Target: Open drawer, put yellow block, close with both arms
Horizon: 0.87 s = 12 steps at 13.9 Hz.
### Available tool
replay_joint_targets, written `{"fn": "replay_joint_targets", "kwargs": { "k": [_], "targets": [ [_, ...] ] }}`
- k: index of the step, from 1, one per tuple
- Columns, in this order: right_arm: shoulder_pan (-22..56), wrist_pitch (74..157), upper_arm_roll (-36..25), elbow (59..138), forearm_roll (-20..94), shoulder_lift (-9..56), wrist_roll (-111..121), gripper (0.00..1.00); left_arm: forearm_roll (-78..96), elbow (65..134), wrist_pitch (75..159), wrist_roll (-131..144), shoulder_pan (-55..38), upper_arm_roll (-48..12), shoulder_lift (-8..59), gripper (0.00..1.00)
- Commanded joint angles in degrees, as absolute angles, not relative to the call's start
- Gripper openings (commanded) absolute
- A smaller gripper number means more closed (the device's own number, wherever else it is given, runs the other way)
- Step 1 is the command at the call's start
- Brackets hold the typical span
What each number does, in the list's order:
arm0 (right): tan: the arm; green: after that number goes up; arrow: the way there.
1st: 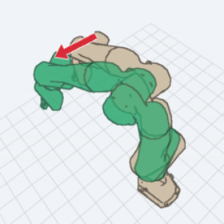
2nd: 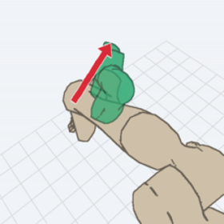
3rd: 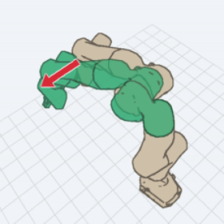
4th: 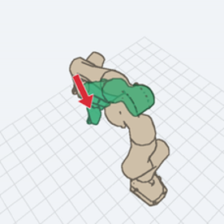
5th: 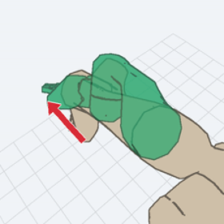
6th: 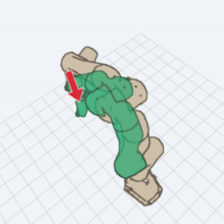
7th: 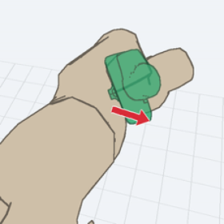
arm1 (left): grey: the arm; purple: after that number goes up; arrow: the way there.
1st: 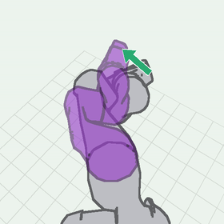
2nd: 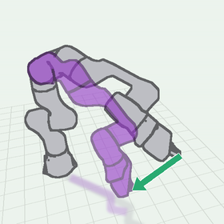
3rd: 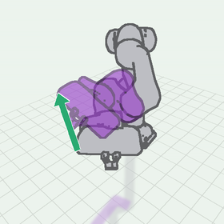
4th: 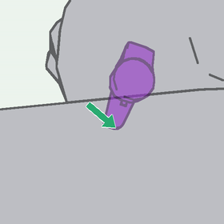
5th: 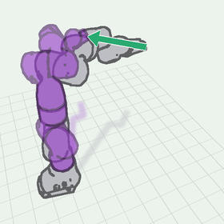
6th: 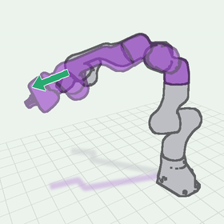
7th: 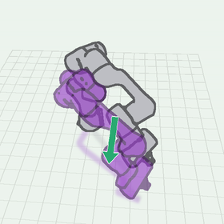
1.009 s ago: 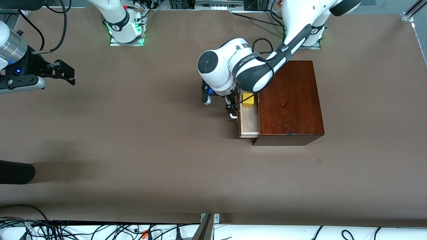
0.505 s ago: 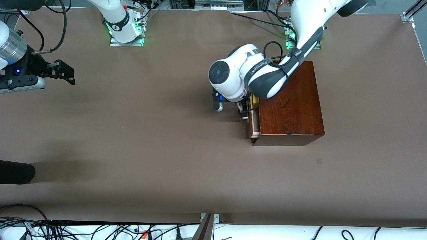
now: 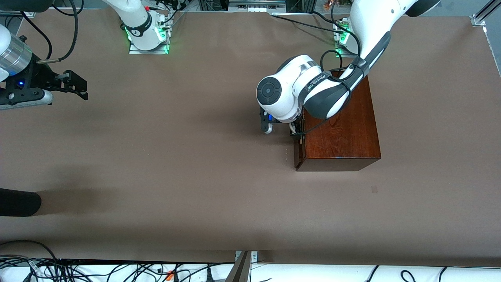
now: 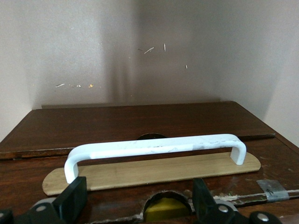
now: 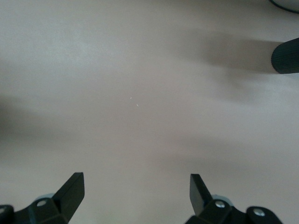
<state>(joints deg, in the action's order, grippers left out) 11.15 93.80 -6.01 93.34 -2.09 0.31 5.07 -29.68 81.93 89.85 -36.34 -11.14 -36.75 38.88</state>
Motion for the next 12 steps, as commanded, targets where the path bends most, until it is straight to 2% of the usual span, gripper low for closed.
{"fn": "replay_joint_targets", "kwargs": {
  "k": [1, 8, 12],
  "targets": [
    [10.46, 93.43, -5.45, 92.37, -1.85, 0.62, 4.57, 1.0, -31.11, 83.85, 89.65, -36.74, -10.45, -36.3, 35.68, 1.0],
    [7.39, 91.67, -6.67, 92.72, -2.46, 2.54, 4.92, 1.0, -27.0, 73.05, 90.53, -12.45, -15.29, -37.79, 35.42, 1.0],
    [5.89, 89.66, -7.47, 92.64, -2.2, 3.96, 5.54, 1.0, -24.96, 71.28, 90.09, 4.7, -14.68, -38.15, 29.29, 1.0]
  ]
}}
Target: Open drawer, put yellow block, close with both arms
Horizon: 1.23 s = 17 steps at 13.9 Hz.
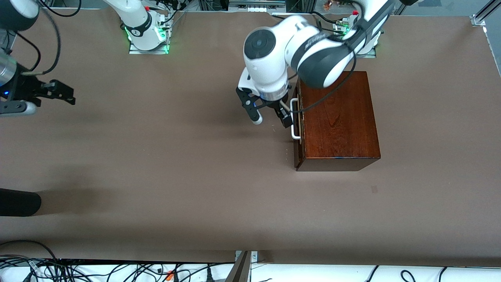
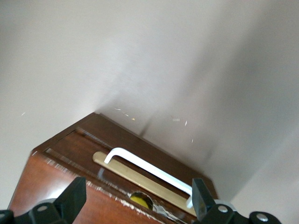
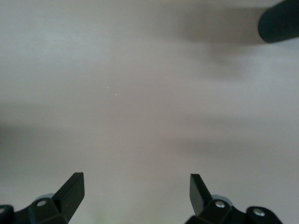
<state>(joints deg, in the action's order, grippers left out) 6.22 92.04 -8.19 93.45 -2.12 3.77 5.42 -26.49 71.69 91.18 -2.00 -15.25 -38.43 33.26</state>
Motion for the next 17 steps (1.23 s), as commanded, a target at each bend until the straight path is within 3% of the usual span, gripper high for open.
{"fn": "replay_joint_targets", "kwargs": {
  "k": [1, 7, 11, 12, 17],
  "targets": [
    [6.5, 88.87, -6.95, 92.38, -2.28, 3.87, 4.84, 1.0, -24.96, 71.28, 89.3, 8.66, -14.42, -37.88, 27.53, 1.0],
    [10.8, 90.78, -6.59, 92.55, -1.85, 4.48, 4.75, 1.0, -22.25, 67.33, 81.31, 19.51, -8.9, -37.88, 23.73, 1.0],
    [11.95, 95.27, -6.68, 90.27, -1.67, 4.75, 4.66, 1.0, -16.53, 68.37, 79.46, 19.69, -2.55, -36.4, 18.04, 1.0],
    [11.95, 95.27, -6.59, 89.92, -1.76, 4.57, 4.66, 1.0, -16.09, 68.81, 78.58, 19.69, -2.64, -34.04, 16.97, 1.0],
    [11.95, 93.96, -6.59, 90.44, -1.49, 0.88, 2.56, 1.0, -1.25, 72.05, 78.83, 16.8, -5.44, -11.29, 11.97, 1.0]
  ]
}}
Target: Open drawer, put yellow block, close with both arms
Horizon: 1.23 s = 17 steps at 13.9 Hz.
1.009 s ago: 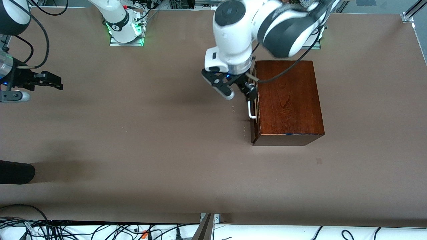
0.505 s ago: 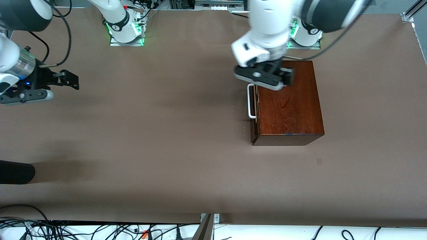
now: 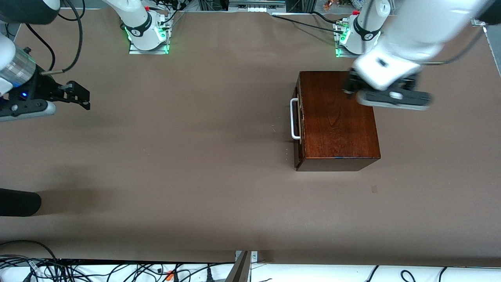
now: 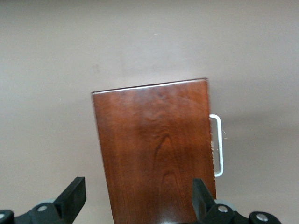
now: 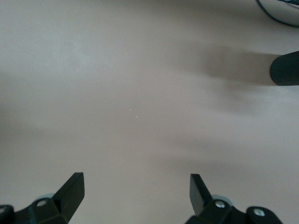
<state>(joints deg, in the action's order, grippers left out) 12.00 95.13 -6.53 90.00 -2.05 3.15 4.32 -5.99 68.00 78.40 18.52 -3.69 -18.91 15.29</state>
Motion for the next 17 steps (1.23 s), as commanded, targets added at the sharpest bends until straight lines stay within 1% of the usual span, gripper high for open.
{"fn": "replay_joint_targets", "kwargs": {
  "k": [1, 5, 7, 11, 15, 17],
  "targets": [
    [11.95, 93.43, -6.59, 90.27, -0.89, 0.7, 2.29, 1.0, -0.27, 74.33, 79.97, 14.35, -5.62, -8.9, 10.3, 1.0],
    [11.95, 93.25, -7.03, 90.09, 1.41, 0.35, 2.29, 1.0, 3.33, 83.39, 85.24, 5.38, -5.62, -1.16, 5.2, 1.0],
    [11.95, 92.99, -7.12, 90.09, 1.32, 0.09, 2.37, 1.0, 3.43, 86.04, 87.44, 2.47, -5.62, -0.26, 3.87, 1.0],
    [11.87, 91.85, -7.21, 89.91, 1.32, 0.0, 2.29, 1.0, 2.55, 86.22, 88.42, 2.29, -5.54, -0.35, 3.87, 1.0],
    [11.69, 90.36, -9.66, 89.83, 1.23, -0.26, 2.55, 1.0, 2.37, 85.96, 88.16, 2.29, -5.36, -0.88, 3.96, 1.0],
    [11.69, 90.18, -9.93, 88.95, 1.14, -0.26, 2.55, 1.0, 2.37, 85.87, 88.15, 2.29, -5.19, -0.88, 4.04, 1.0]
  ]
}}
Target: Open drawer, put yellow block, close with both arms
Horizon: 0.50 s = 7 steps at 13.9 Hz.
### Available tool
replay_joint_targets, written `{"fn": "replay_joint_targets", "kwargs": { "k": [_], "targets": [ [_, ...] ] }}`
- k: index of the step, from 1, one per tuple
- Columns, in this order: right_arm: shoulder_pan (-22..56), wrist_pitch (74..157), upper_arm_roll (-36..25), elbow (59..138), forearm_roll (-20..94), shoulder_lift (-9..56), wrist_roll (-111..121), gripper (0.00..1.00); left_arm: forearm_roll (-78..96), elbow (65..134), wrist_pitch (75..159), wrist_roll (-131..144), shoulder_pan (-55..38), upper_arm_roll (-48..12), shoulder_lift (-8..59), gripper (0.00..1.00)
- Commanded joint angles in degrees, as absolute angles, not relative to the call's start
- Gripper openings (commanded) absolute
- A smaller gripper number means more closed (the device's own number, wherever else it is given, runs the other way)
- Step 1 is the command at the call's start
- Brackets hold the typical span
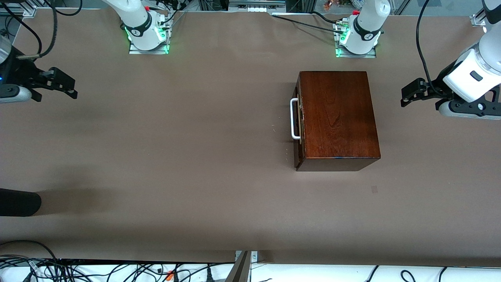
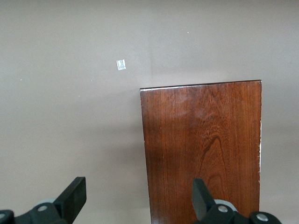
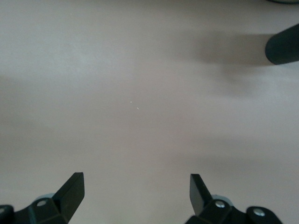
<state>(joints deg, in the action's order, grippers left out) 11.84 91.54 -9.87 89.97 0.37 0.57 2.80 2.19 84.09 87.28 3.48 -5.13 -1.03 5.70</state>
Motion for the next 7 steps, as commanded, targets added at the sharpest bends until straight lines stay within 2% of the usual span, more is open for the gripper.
{"fn": "replay_joint_targets", "kwargs": {
  "k": [1, 7],
  "targets": [
    [11.69, 90.18, -9.67, 87.12, 1.14, -0.26, 2.55, 1.0, 2.29, 85.78, 88.07, 2.37, -5.19, -0.79, 4.04, 1.0],
    [12.04, 90.18, -9.05, 86.57, 1.41, 0.61, 3.25, 1.0, -0.26, 85.69, 87.63, 2.29, -5.19, -1.14, 3.87, 1.0]
  ]
}}
